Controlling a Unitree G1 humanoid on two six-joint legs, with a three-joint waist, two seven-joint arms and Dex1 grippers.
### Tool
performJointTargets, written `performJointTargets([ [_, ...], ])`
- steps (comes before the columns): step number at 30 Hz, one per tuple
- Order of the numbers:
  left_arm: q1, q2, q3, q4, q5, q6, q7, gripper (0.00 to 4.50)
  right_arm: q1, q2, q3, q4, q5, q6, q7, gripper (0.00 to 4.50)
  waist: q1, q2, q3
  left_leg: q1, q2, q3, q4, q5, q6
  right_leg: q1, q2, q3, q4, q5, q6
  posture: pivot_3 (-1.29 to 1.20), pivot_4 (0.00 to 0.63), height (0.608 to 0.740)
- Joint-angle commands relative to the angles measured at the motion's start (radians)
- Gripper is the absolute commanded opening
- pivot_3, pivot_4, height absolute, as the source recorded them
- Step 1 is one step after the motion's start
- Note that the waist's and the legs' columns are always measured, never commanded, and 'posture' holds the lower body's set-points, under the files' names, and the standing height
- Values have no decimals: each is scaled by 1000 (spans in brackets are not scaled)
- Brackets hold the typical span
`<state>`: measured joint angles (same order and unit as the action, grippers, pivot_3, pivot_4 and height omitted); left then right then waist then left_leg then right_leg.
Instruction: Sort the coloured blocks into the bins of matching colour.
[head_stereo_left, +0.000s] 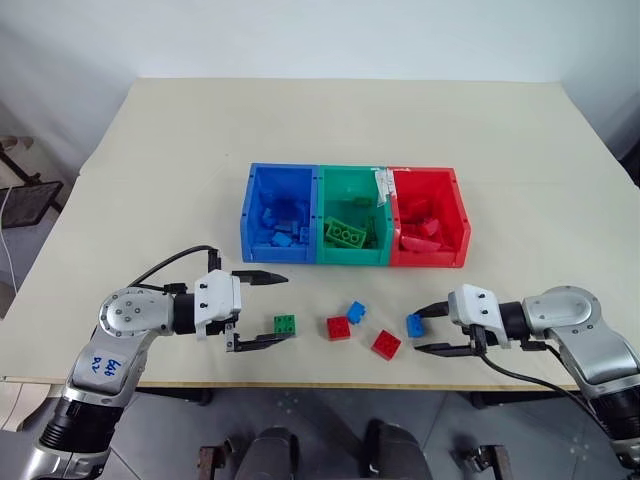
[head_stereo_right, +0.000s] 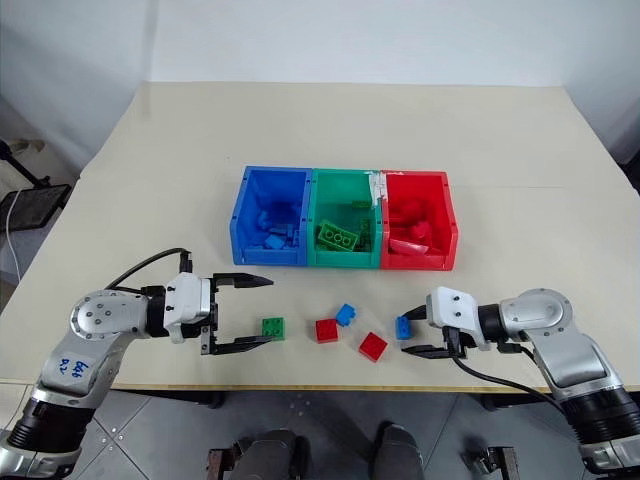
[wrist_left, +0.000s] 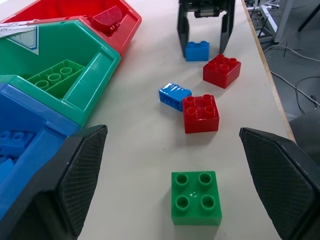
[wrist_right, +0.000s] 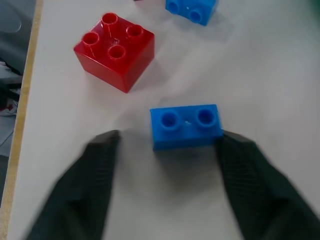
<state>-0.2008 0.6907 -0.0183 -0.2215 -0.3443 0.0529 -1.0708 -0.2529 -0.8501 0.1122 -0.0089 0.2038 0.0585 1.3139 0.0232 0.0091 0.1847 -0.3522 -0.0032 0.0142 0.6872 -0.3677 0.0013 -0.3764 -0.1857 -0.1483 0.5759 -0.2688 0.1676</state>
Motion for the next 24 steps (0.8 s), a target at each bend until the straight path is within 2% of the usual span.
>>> performJointTargets([
  [1, 22, 9, 19, -49, -4, -3, 13, 4500, 7, 7, -5, -1, -2, -21, -16, 1570, 0, 0, 0, 0, 0, 0, 0, 0, 0, 0, 0, 0, 0, 0, 0, 0, 150, 740],
  [2, 27, 9, 20, -54, -5, -2, 16, 4500, 10, 7, -8, -4, 0, -21, -19, 1405, 0, 0, 0, 0, 0, 0, 0, 0, 0, 0, 0, 0, 0, 0, 0, 0, 150, 740],
  [6, 44, 3, 42, -65, -14, 9, 47, 4500, 8, 8, -54, -26, 37, 7, -53, 1406, 0, 0, 0, 0, 0, 0, 0, 0, 0, 0, 0, 0, 0, 0, 0, 0, 150, 740],
  [10, 75, -2, 92, -78, -33, 35, 92, 4500, -42, 36, -112, -100, 164, 162, -98, 1406, 0, 0, 0, 0, 0, 0, 0, 0, 0, 0, 0, 0, 0, 0, 0, 0, 150, 740],
  [14, 140, -22, 188, -108, -78, 85, 173, 4500, -165, 88, -117, -147, 247, 312, -157, 1406, -9, 0, 0, 0, 1, 0, 0, 0, -1, 0, 1, 0, 0, 0, 0, 0, 150, 740],
  [20, 240, -41, 317, -128, -111, 124, 257, 4500, -417, 256, -46, -104, 237, 424, -293, 1406, -15, 1, 0, 0, 1, -2, 0, -1, -1, -1, 1, 0, 2, 0, 0, 0, 150, 740],
  [24, 282, -53, 365, -138, -126, 131, 286, 4500, -574, 416, 66, 11, 130, 412, -389, 1406, -24, 0, 0, 0, 1, -3, 0, -1, -2, -4, 1, 0, 8, 0, 0, 0, 150, 740],
])
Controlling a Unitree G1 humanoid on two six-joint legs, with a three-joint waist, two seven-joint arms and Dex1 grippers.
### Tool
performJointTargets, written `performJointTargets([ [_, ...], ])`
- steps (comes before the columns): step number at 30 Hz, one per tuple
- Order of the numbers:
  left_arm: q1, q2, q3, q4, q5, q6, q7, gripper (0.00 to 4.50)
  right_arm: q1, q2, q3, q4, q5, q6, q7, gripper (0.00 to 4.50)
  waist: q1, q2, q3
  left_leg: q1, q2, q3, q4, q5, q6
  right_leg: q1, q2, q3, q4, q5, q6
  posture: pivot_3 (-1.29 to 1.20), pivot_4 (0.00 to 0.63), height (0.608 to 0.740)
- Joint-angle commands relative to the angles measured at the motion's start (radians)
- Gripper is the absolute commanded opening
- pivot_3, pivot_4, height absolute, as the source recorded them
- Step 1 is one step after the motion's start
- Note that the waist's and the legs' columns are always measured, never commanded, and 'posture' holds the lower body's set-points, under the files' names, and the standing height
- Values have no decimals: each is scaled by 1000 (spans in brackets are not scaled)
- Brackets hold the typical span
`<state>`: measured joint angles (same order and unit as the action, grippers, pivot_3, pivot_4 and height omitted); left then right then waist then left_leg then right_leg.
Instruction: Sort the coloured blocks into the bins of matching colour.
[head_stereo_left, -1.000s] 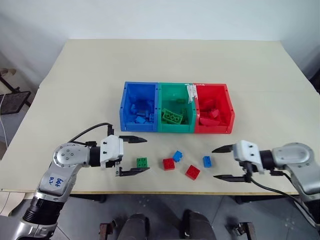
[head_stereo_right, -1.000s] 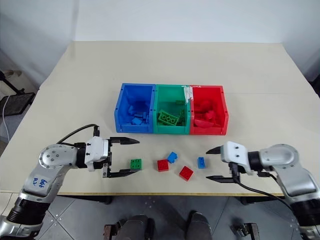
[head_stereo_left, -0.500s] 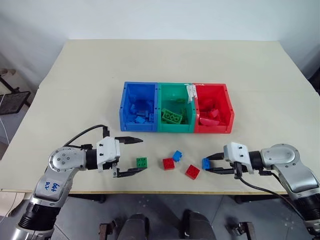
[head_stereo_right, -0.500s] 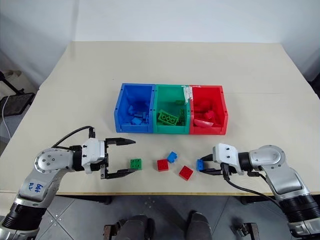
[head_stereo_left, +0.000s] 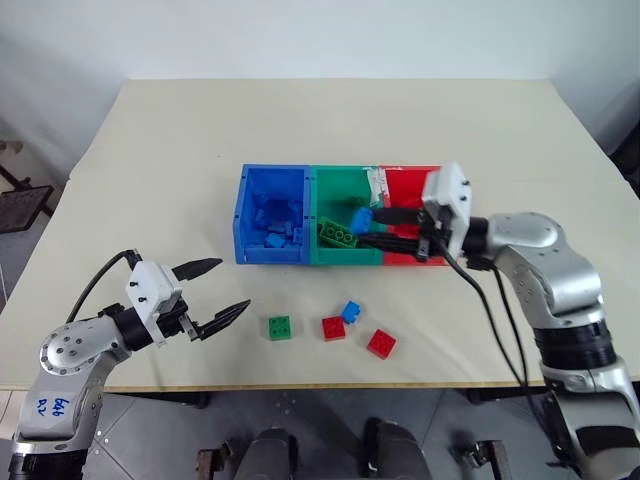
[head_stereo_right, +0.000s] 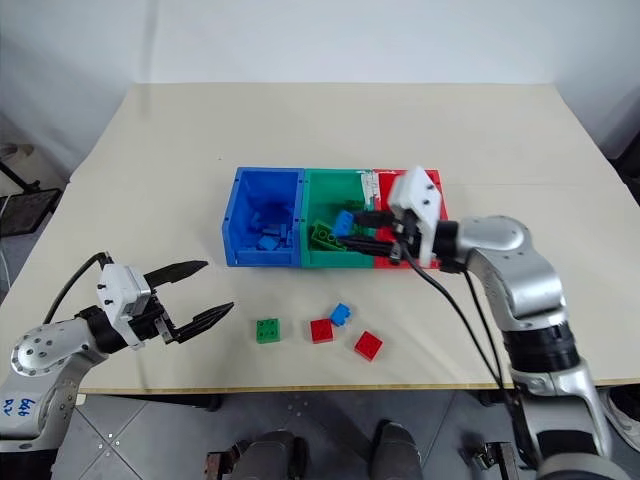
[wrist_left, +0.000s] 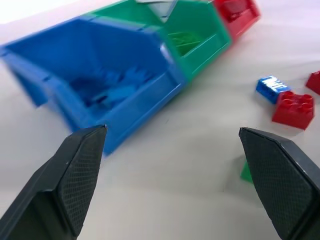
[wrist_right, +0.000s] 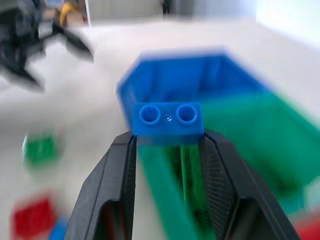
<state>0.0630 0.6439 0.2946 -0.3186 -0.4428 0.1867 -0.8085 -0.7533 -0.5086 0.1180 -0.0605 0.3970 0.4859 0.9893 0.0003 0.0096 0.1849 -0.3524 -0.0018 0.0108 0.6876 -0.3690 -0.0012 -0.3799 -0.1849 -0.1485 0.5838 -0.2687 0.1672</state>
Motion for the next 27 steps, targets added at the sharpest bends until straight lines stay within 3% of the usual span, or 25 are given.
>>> performJointTargets([
  [1, 22, -10, 60, -42, -31, -2, 31, 4500, -107, 113, 83, 104, -93, -37, -87, 1406, -5, 0, 0, 0, 0, 0, 0, 0, 0, -1, 0, 0, 1, 0, 0, 0, 150, 740],
  [7, 55, -14, 73, -67, -45, 14, 45, 4500, -232, 282, 160, 306, -207, -124, -163, 1406, -7, 0, 0, -2, 0, 0, 0, 0, -1, -5, 0, 1, 5, 0, 0, 0, 150, 740],
  [11, 84, -11, 69, -95, -39, 12, 45, 4500, -281, 350, 176, 415, -240, -114, -169, 2808, -27, 0, 0, -2, 0, 2, -2, 0, -1, -9, 0, 1, 6, 0, 0, 0, 150, 740],
  [16, 83, -1, 44, -123, -43, 25, 28, 4500, -247, 302, 157, 373, -247, -144, -129, 4478, -31, 0, 0, -3, 0, 3, -3, 0, -2, -10, 0, 2, 7, 0, 0, 0, 150, 740],
  [22, 39, 28, 2, -107, -39, 33, -21, 4500, -68, 135, 124, 146, -159, -281, 84, 4478, -28, 0, 0, -3, 0, 4, -3, 0, -1, -11, 0, 2, 6, 0, 0, 0, 150, 740],
  [27, -59, 45, -120, -85, 6, 12, -87, 4500, 213, -76, -16, -66, -64, -308, 192, 4478, -16, 0, 0, -4, 0, 5, -3, 0, -1, -11, 0, 2, 5, 0, 0, 0, 150, 740],
])
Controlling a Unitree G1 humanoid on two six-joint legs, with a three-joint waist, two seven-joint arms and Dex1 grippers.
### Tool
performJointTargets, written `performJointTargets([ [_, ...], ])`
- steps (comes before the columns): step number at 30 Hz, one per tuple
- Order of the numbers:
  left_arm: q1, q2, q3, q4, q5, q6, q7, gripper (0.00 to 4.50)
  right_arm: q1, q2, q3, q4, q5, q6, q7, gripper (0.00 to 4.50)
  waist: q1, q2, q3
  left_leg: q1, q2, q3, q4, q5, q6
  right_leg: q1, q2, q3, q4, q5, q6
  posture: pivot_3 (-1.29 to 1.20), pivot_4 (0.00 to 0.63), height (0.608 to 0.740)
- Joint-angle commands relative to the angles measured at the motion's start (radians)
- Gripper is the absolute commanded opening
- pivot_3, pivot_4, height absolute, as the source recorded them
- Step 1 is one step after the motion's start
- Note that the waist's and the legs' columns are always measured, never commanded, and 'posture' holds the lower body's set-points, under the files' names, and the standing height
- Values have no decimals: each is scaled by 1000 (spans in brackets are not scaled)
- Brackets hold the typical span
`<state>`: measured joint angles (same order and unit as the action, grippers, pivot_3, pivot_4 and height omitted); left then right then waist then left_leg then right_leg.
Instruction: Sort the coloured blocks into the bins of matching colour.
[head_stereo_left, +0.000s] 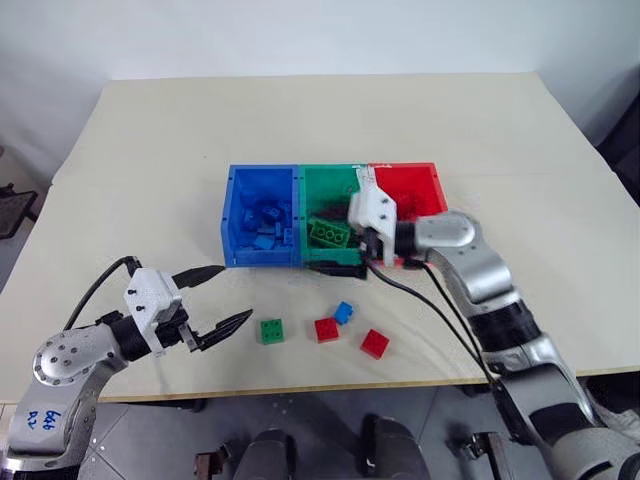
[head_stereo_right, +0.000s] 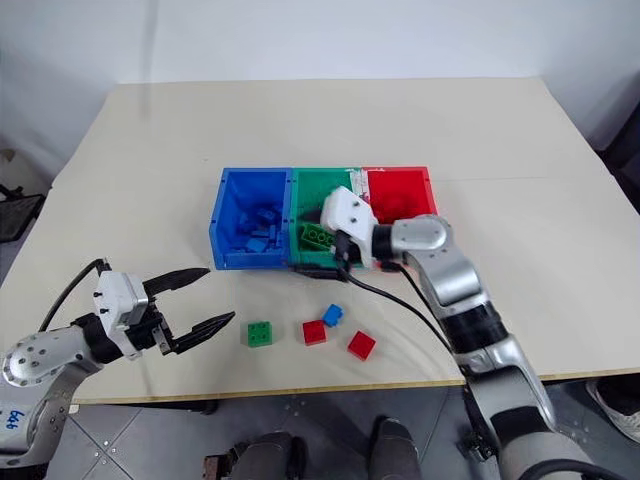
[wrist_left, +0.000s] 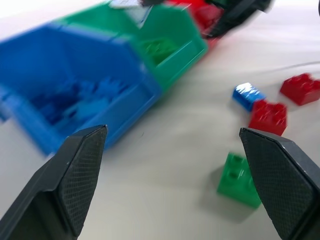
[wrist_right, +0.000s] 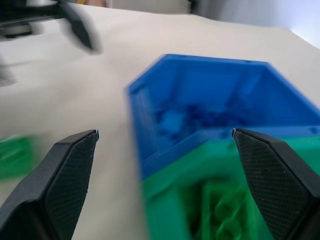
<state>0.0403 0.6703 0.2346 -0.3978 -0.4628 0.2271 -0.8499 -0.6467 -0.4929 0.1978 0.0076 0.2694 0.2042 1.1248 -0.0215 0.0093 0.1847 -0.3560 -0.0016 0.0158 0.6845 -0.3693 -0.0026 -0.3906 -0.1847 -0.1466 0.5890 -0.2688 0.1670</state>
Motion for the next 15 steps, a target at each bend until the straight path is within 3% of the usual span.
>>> performJointTargets([
  [1, -52, 24, -84, -8, 31, -31, -62, 4500, 151, -124, -119, -167, 71, -27, 58, 4478, 10, 0, 0, 0, 0, 0, 0, 0, 0, 0, 0, 0, -1, 0, 0, 0, 150, 740],
  [8, -183, 1, -250, 19, 41, -28, -141, 4500, 575, -334, -371, -235, 81, -132, 101, 4478, 27, 0, 0, 2, 0, 8, 0, -1, 1, 0, 0, 6, -2, 0, 0, 0, 150, 740],
  [12, -212, 4, -277, 79, 64, -71, -179, 4500, 724, -367, -458, -217, 71, -189, 84, 4478, 26, -1, 0, 4, 0, 13, 0, -1, 2, 0, 1, 11, -3, 0, 0, 0, 150, 740],
  [15, -227, 5, -274, 122, 80, -113, -198, 4500, 753, -375, -474, -218, 68, -183, 67, 4478, 24, -1, 0, 5, 0, 16, 1, 0, 3, 0, 1, 14, -3, 0, 0, 0, 150, 740],
])
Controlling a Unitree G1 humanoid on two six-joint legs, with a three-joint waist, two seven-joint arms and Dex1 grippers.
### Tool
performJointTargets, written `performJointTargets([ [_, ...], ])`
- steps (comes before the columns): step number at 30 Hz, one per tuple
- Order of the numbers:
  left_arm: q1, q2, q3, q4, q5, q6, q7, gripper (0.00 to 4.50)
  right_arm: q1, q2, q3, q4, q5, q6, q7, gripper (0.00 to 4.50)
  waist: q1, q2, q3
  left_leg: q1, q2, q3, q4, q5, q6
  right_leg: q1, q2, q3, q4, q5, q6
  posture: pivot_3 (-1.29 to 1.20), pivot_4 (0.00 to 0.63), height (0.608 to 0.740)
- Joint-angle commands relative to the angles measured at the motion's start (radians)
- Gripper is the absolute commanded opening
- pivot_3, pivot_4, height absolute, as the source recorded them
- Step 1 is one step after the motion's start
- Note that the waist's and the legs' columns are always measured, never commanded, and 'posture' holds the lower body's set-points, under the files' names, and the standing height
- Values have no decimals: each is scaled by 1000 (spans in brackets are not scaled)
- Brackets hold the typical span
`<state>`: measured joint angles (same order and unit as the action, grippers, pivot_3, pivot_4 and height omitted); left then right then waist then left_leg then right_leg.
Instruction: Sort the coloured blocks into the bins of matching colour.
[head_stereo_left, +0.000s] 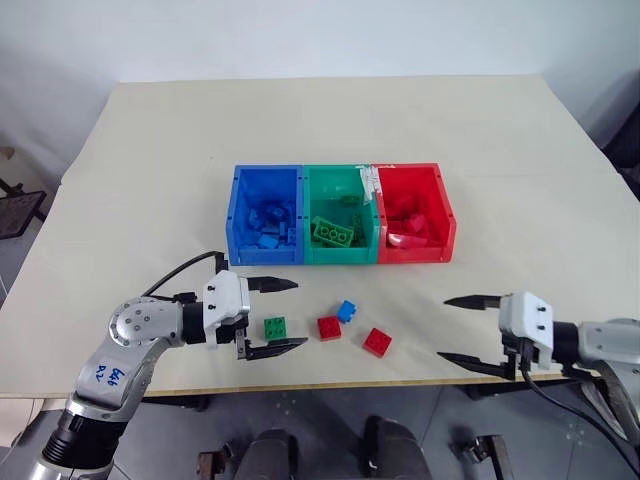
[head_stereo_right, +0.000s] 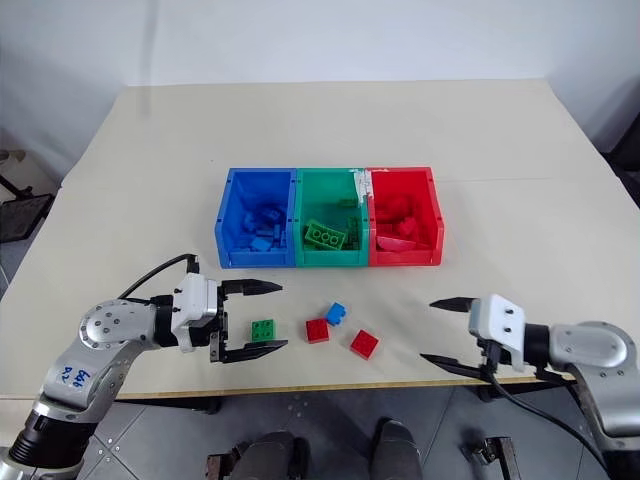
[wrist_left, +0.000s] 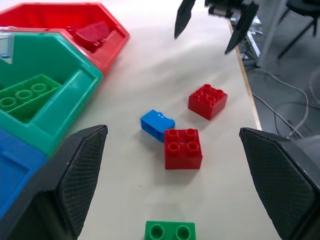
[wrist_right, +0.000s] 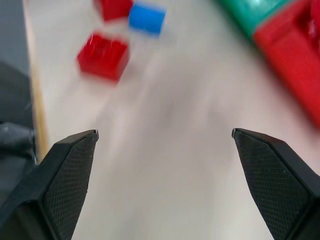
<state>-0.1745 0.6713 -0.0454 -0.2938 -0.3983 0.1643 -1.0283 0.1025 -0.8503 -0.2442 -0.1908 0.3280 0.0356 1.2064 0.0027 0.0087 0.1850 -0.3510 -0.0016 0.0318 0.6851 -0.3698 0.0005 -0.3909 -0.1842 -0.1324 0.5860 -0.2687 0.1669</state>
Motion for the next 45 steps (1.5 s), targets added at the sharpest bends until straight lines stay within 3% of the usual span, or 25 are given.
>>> performJointTargets([
  [1, -13, 3, 7, 25, 20, -62, -23, 4500, 2, -22, -23, -28, 8, -4, -14, 4478, 0, 0, 0, 0, 0, 1, 0, 0, 0, 0, 0, 1, 0, 0, 0, 0, 150, 740],
  [9, 58, 20, 56, 9, -24, -88, -57, 4500, -79, -72, 143, -298, 146, 378, -52, 4478, 4, 0, 0, 0, 1, 0, 0, 0, 0, -1, 0, 0, 0, 0, 0, 0, 150, 740],
  [15, 156, 78, 73, 24, -16, -116, -123, 4500, -227, 0, 417, -239, -61, 334, -101, 4478, 11, -1, 0, -1, 0, 1, 2, -1, 1, -1, 0, 1, -1, 0, 0, 0, 150, 740],
  [20, 149, 82, 92, 20, -5, -117, -93, 4500, -294, 74, 503, -185, -119, 345, -142, 4478, 23, -1, 0, -3, 0, 0, 4, -1, 2, -1, 0, 1, -1, 0, 0, 0, 150, 740],
  [28, 147, 73, 94, 7, -6, -122, -69, 4500, -303, 66, 472, -153, -120, 302, -137, 1951, 21, -1, 0, -2, 0, 0, 5, -2, 2, -1, 0, 1, 0, 0, 0, 0, 150, 740],
  [33, 127, 47, 100, 8, -19, -108, -26, 4500, -324, 78, 371, -139, -22, 270, -111, 1944, 22, -1, 0, -3, 0, 1, 6, -2, 3, -1, 0, 1, 0, 0, 0, 0, 150, 740],
  [38, 96, -10, 150, -12, -58, -54, 78, 4500, -487, 128, 193, -122, 201, 440, -173, 1944, 17, -1, 0, -3, 1, 1, 7, -2, 3, -1, 0, 1, 1, 0, 0, 0, 150, 740],
  [45, 82, -38, 180, -11, -64, -17, 138, 4500, -753, 161, 194, 185, 91, 416, -278, 1944, 18, -1, 0, -2, 1, 0, 7, -3, 2, -2, 0, 0, 3, 0, 0, 0, 150, 740],
])
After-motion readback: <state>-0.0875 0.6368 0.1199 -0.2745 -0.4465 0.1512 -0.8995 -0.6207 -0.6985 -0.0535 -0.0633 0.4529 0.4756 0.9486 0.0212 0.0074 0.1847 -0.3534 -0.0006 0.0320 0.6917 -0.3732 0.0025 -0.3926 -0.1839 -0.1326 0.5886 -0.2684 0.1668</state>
